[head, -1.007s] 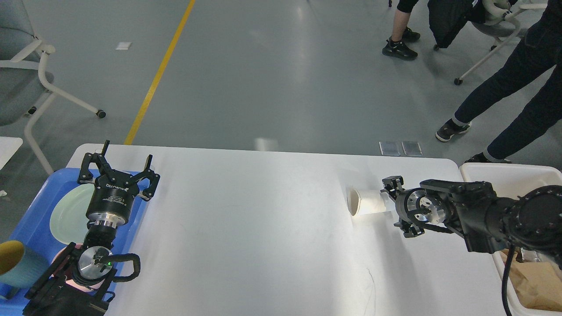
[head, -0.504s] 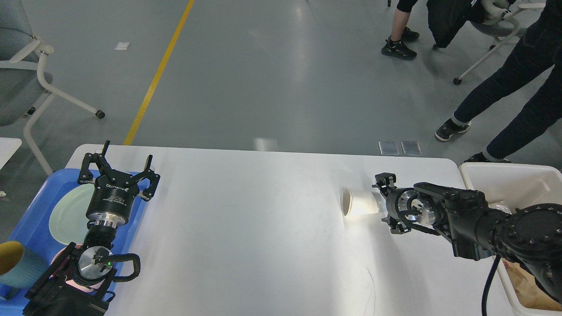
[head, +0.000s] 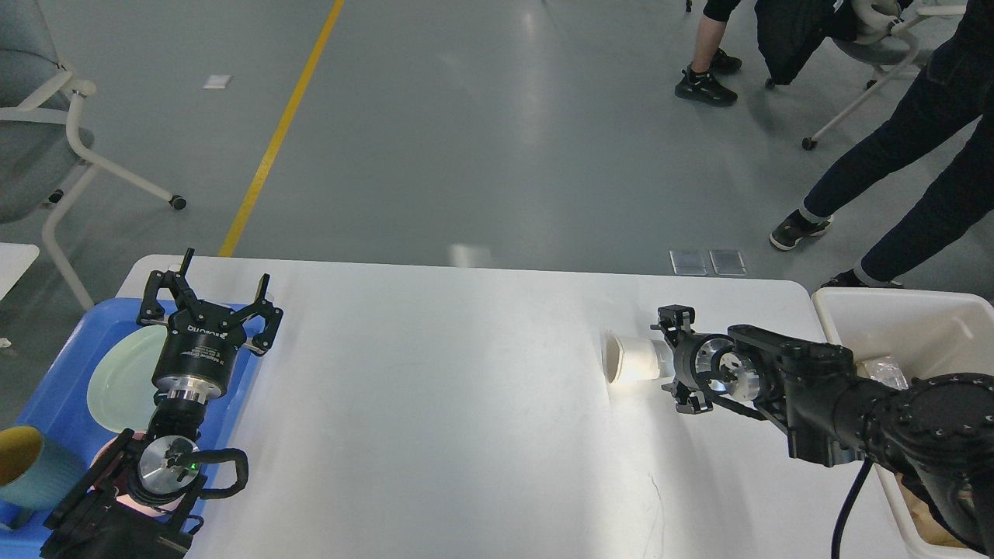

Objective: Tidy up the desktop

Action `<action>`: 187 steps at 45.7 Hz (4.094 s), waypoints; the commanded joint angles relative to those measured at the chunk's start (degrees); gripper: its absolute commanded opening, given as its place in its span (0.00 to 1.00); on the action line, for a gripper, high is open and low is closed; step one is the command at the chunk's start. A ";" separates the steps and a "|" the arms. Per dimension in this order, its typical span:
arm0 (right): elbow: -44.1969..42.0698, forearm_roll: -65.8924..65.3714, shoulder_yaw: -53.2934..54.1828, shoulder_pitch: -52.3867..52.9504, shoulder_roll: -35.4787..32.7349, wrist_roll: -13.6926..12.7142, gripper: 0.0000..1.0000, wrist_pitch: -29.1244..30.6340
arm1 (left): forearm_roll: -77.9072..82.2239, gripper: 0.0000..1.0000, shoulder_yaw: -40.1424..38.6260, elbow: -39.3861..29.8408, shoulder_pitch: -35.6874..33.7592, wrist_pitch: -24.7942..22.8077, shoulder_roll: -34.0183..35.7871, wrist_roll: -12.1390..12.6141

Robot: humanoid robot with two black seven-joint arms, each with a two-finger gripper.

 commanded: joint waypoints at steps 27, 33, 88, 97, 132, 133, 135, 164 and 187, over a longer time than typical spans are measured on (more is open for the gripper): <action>0.18 -0.30 0.06 -1.22 0.27 0.09 0.36 0.87 | -0.01 0.96 0.00 0.00 -0.09 0.00 0.09 0.00; 0.88 -0.83 0.06 -1.13 -0.17 -0.35 0.00 1.13 | -0.01 0.96 0.00 0.00 0.00 0.00 0.09 0.00; 47.54 -17.97 -45.45 55.00 -17.84 -9.24 0.00 28.45 | -0.01 0.96 0.00 0.00 -0.09 0.00 0.00 0.00; 59.49 -25.87 -62.15 69.26 -11.52 2.36 0.00 33.03 | -0.01 0.96 0.00 0.00 -0.09 0.00 0.09 0.00; 36.94 -35.55 -58.06 36.34 -38.40 9.14 0.00 14.40 | -0.01 0.96 0.00 0.00 0.09 0.00 0.09 -0.09; 33.70 -35.55 -54.56 32.13 -39.10 9.14 0.00 14.40 | -0.01 0.96 0.00 0.00 0.09 0.00 0.09 0.00; 29.21 -35.55 -49.80 25.79 -39.72 9.14 0.00 14.40 | -0.01 0.96 0.00 0.00 0.09 0.00 0.09 -0.09; -17.75 -35.46 -25.25 -24.69 -16.79 9.67 0.00 -3.17 | -0.01 0.96 0.00 0.00 0.00 0.00 0.09 -0.09; -17.75 -35.37 -24.82 -25.39 -15.56 9.40 0.00 -4.32 | -0.01 0.96 0.00 0.00 0.00 0.00 0.09 0.00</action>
